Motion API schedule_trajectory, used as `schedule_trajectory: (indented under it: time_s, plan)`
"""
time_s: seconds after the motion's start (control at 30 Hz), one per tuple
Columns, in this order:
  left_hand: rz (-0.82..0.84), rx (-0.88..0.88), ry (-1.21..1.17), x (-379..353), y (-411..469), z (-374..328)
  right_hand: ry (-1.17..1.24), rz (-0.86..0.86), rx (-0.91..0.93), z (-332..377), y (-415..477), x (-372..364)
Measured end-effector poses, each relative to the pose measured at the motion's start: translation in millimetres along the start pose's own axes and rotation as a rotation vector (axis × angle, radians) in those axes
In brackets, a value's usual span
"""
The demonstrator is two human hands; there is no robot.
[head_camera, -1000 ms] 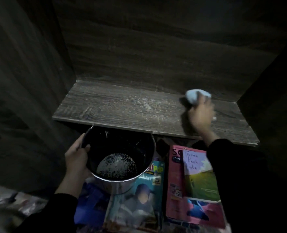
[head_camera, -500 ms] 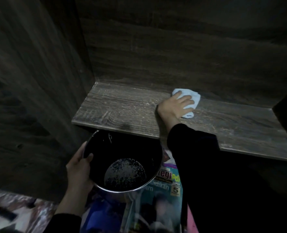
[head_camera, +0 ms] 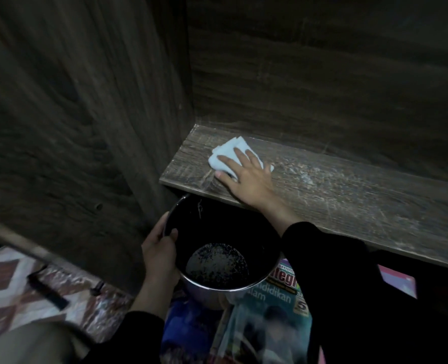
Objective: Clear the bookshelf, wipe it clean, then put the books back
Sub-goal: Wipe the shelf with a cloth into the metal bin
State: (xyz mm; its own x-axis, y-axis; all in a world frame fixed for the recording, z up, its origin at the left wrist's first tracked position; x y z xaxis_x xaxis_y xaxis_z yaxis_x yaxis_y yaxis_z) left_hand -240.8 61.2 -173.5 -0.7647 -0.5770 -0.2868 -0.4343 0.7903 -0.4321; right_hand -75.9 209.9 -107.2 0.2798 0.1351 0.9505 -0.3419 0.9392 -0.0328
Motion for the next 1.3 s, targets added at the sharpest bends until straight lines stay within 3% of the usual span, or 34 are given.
schedule_trajectory:
  time_s: [0.23, 0.3, 0.43, 0.67, 0.83, 0.93, 1.3]
  plan:
    - [-0.024, -0.035, 0.019, 0.5, -8.1, -9.3, -0.094, 0.040, 0.471, 28.9, -57.1, -13.2]
    - [-0.034, -0.029, 0.012, 4.6, -5.4, -9.2, 0.020, 0.032, 0.560, 32.7, -60.8, -6.8]
    - [-0.077, -0.042, -0.007, 12.7, 1.7, -7.7, 0.409, -0.073, 0.428, 29.0, -26.2, 33.8]
    - [-0.099, -0.036, -0.014, 22.0, 10.6, -3.6, 0.246, -0.107, 0.159, 28.3, 84.5, 44.6]
    - [-0.084, -0.042, 0.004, 25.7, 16.4, -2.9, 0.116, 0.087, 0.073, 43.1, 118.0, 9.9]
    - [-0.074, -0.076, 0.021, 28.7, 20.7, -3.8, 0.113, 0.102, 0.003, 51.1, 118.8, 3.8]
    - [-0.227, -0.167, 0.000, 32.7, 16.4, -10.0, 0.099, 0.062, 0.127, 85.8, 60.4, -10.2]
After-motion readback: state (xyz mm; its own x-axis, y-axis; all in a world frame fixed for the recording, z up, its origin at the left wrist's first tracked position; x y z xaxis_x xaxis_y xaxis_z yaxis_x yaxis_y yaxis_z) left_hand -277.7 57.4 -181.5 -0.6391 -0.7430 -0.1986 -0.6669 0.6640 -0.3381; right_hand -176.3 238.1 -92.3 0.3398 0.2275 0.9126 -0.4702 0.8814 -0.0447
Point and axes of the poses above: each hand's wrist, its own y-axis towards the middle knuckle, its own x-axis out of the back of the hand, z = x × y, the point moved 7 cm from there along y, towards the middle knuckle, and after that the axes turned 7 degrees about z, right-handed, at the moved point
